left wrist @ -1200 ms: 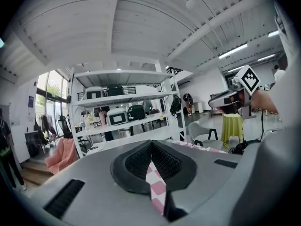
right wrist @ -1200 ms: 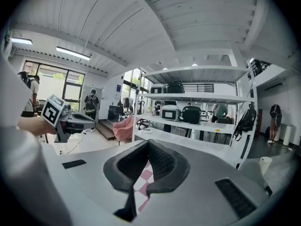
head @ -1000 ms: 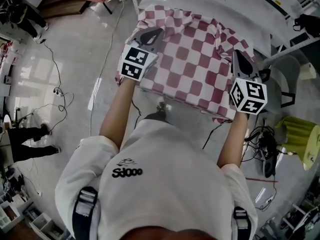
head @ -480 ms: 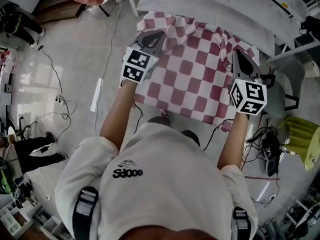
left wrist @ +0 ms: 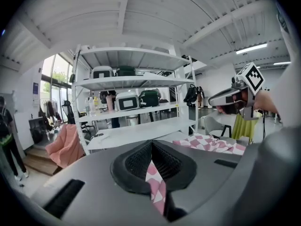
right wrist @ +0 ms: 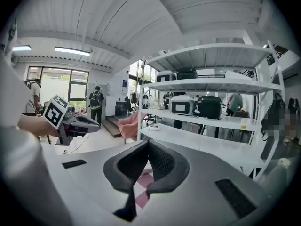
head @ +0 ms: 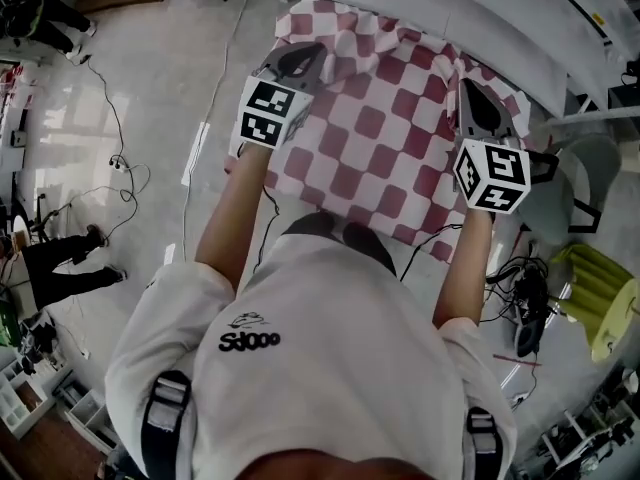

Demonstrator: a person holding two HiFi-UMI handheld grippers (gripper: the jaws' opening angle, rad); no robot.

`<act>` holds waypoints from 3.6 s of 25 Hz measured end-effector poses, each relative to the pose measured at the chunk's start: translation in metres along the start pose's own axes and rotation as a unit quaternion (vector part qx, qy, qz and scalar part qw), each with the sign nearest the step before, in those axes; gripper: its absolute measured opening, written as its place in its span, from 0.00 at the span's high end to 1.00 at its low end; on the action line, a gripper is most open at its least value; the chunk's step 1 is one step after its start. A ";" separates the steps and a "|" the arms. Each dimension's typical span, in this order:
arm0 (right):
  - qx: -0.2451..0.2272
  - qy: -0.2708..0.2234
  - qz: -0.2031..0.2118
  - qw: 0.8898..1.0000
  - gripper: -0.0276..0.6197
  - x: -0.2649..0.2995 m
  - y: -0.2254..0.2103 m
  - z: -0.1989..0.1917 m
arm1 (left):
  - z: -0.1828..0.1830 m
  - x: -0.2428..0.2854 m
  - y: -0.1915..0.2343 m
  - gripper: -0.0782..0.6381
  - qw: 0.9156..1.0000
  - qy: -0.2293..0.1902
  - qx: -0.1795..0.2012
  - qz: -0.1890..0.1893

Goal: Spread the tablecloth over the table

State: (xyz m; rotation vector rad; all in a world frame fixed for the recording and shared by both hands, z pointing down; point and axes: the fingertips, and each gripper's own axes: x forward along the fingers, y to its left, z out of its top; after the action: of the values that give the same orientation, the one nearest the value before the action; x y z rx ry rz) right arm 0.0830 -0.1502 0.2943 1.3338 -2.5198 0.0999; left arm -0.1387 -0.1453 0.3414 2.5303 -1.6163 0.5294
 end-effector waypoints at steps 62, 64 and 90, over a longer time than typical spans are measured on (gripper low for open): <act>0.067 0.182 0.050 0.980 0.78 0.341 0.091 -0.130 | -0.268 0.235 0.267 0.85 0.961 0.215 -0.159 -0.066; 0.068 0.182 0.050 0.980 0.78 0.343 0.090 -0.132 | -0.260 0.245 0.277 0.85 0.965 0.204 -0.152 -0.058; 0.061 0.176 0.028 0.982 0.78 0.400 0.048 -0.145 | -0.253 0.374 0.364 0.85 0.974 0.209 -0.090 -0.004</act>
State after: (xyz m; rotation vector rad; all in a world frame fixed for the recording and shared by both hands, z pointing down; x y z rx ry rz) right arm -0.1366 -0.4142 0.5498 1.1674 -2.2801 0.4667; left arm -0.3827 -0.5604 0.6652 2.1143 -1.4249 0.8108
